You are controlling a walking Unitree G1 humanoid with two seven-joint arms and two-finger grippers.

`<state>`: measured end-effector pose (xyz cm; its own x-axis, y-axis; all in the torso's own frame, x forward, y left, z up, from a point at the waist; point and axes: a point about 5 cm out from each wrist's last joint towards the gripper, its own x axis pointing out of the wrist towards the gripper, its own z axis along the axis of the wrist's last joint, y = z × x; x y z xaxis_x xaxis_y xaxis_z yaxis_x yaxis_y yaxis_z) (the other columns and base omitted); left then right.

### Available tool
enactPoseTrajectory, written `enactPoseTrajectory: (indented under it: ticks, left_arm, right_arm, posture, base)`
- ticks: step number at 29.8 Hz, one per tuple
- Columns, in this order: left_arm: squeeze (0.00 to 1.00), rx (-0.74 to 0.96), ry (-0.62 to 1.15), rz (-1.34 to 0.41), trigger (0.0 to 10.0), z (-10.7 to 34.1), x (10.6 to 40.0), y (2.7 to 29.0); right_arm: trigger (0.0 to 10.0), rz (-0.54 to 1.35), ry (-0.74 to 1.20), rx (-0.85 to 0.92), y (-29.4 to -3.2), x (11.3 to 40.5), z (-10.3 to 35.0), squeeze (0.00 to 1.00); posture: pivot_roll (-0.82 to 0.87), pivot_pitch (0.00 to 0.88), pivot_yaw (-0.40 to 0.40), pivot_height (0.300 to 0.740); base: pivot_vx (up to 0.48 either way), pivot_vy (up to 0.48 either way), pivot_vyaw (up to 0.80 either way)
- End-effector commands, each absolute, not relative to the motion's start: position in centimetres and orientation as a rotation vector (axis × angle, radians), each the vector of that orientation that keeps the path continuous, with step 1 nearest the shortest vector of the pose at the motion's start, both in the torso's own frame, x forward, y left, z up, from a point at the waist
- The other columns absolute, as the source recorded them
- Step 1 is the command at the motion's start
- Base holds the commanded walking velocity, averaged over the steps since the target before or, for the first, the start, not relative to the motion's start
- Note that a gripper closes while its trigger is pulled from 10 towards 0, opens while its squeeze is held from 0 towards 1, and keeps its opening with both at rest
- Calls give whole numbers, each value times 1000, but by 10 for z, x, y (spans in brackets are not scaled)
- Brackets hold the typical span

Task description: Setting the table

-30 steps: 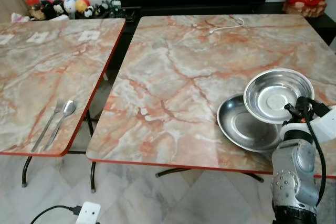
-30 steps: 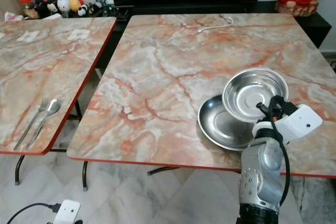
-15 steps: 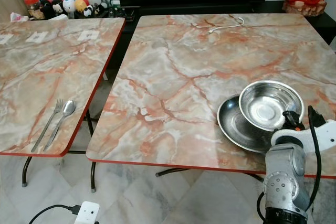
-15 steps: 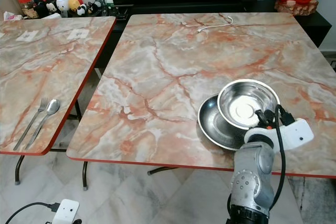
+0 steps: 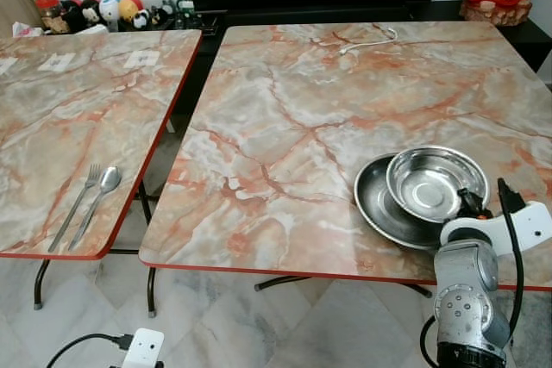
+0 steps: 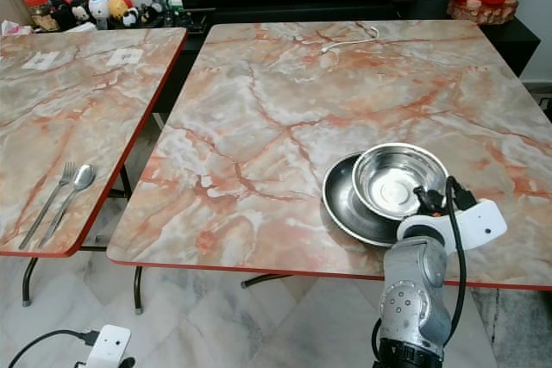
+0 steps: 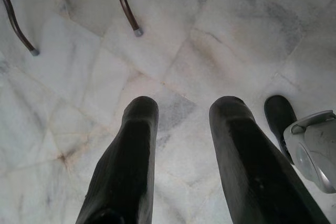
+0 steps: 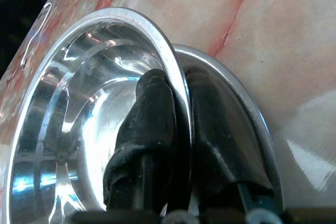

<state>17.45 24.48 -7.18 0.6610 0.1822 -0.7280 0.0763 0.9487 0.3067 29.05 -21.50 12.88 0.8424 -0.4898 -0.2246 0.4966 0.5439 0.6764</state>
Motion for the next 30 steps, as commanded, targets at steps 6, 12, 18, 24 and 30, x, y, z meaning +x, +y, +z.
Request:
enactPoseTrajectory:
  ticks: [6,12,18,24,30]
  left_arm:
    - [0,323,879,81,10000,-74,167,251]
    - [0,318,879,78,10000,-75,168,248]
    - [0,314,879,76,10000,-75,168,246]
    - [0,311,884,75,10000,-76,166,246]
    - [0,312,882,77,10000,-75,167,247]
  right_arm:
    - [10000,-527,33,832,-204,294,130,0]
    - [10000,-507,64,849,-201,294,127,188]
    - [10000,-511,64,851,-201,293,126,882]
    - [10000,-531,92,831,-203,292,124,86]
    - [10000,-536,104,817,-203,291,122,0]
  posture:
    - [-95,81,61,740]
    - [-98,82,60,740]
    - [-98,84,58,740]
    - [-100,83,59,740]
    - [-101,82,61,740]
  base:
    - [0,0,0]
    - [0,0,0]
    - [0,0,0]
    - [0,0,0]
    - [0,0,0]
